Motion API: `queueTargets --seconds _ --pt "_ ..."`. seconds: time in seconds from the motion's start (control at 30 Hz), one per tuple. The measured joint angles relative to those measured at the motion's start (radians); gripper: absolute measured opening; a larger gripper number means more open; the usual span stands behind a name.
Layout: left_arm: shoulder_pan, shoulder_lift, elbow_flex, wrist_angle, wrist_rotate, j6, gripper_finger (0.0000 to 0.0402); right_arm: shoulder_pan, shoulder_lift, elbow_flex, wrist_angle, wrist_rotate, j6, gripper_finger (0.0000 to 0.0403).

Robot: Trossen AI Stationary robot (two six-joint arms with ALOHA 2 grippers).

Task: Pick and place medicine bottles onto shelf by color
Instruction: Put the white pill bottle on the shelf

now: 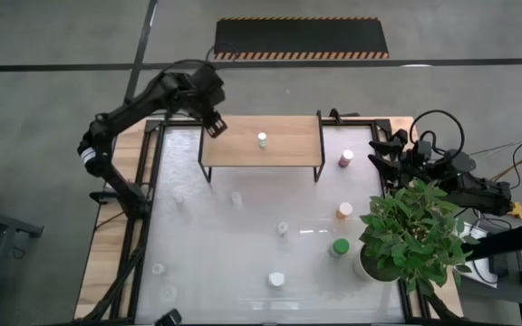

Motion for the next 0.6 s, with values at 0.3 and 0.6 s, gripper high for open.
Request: queueTargets --seconds 0.3,0.6 --pt "0.025 0.023 -0.003 0.058 0.064 -0.002 0.0127 0.0 0.0 0.0 -0.002 0.0 -0.005 0.0201" --pt "0.024 0.094 -0.006 0.028 0.082 -0.007 0.0127 0.0 0.0 0.0 -0.021 0.0 -0.006 0.0201"
